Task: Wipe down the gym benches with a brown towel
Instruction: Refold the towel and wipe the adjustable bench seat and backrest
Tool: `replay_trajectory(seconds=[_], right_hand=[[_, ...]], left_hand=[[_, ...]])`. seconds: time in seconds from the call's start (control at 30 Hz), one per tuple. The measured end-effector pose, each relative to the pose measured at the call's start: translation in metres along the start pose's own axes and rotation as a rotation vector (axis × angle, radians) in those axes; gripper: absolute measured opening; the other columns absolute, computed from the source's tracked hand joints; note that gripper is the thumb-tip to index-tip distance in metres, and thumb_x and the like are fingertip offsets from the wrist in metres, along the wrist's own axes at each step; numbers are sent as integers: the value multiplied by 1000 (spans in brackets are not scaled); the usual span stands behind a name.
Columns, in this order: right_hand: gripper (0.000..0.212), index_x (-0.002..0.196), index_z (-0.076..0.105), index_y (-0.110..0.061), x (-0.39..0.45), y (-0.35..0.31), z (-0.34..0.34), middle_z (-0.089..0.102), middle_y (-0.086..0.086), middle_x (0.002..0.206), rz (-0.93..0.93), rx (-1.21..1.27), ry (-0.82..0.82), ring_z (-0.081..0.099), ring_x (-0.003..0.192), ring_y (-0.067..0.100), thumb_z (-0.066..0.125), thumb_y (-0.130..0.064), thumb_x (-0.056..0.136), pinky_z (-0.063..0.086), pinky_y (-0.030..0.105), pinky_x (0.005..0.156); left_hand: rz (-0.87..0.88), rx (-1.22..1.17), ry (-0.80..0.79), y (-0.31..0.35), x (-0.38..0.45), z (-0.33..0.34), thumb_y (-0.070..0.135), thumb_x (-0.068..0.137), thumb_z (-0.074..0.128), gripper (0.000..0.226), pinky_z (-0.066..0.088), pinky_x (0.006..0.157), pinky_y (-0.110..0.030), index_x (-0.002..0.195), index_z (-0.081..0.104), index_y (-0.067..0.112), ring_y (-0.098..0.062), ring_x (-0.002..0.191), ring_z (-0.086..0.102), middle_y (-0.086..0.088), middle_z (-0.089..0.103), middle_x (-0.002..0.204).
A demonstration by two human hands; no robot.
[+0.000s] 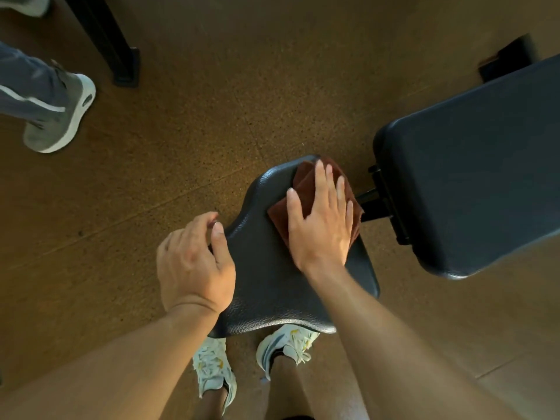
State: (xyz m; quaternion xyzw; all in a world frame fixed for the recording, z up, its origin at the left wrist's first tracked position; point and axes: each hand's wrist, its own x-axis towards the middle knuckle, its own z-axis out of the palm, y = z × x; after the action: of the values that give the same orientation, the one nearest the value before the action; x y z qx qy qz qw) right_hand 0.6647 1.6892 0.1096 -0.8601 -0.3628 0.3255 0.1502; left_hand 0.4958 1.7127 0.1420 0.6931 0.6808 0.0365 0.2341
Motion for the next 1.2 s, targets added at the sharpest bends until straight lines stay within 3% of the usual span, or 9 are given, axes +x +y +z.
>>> replay_trajectory(seconds=[0.23,0.4,0.53,0.63,0.77,0.9,1.0,1.1,1.2], right_hand=[[66,164,10,-44,-133,20,21,13,-20,173,-366,-118,-151,4,162,12,24,-68,103,7,50,126],[65,164,17,-42,-13,3,0,8,-17,174,-121,-62,-42,-8,160,7,32,-63,104,-3,47,131],[60,157,33,-40,52,-20,-13,35,-8,165,59,37,56,31,153,20,36,-61,102,28,54,123],[52,145,50,-33,62,-45,-13,54,0,146,29,-21,50,48,136,26,40,-58,101,40,56,113],[46,133,62,-33,52,-81,-19,61,-2,123,-224,-301,-161,51,124,19,44,-60,101,35,49,116],[44,112,67,-34,4,-113,4,63,-10,100,-530,-591,-380,61,102,14,41,-66,98,42,41,97],[42,104,69,-35,-45,-116,29,70,-11,88,-601,-463,-397,64,82,13,41,-65,94,47,35,81],[36,108,68,-37,-88,-97,35,72,-16,99,-725,-306,-286,63,101,9,44,-60,96,41,41,108],[43,138,60,-38,-129,-67,45,58,-16,147,-735,-315,-197,37,150,12,49,-55,99,9,48,130]], left_hand=[[-13,-18,18,2,-1,-3,32,104,32,40,43,100,-45,124,65,19,-24,101,66,-1,74,105],[1,-71,40,-3,0,1,31,103,37,38,46,91,-47,122,65,15,-27,91,66,-4,74,100],[-19,-201,76,-2,1,0,45,102,29,51,47,90,-43,133,58,16,-17,96,61,3,69,109],[-188,-420,177,-6,-3,2,56,99,31,57,46,88,-34,141,48,21,-11,106,57,12,59,114],[-593,-744,220,-10,1,0,50,106,36,49,37,80,-19,147,43,24,-11,112,55,4,59,131],[-856,-1006,209,-31,-7,-4,50,107,34,50,35,94,-31,150,40,26,-18,127,50,-1,53,142],[-888,-947,234,-61,-36,-13,50,107,32,49,37,97,-36,148,42,25,-23,132,50,-2,54,140],[-782,-794,231,-89,-56,-27,48,108,29,49,35,105,-38,147,43,22,-26,133,50,-6,56,142],[-643,-714,210,-97,-53,-42,49,108,29,49,35,103,-33,148,43,23,-23,134,51,-4,56,144]])
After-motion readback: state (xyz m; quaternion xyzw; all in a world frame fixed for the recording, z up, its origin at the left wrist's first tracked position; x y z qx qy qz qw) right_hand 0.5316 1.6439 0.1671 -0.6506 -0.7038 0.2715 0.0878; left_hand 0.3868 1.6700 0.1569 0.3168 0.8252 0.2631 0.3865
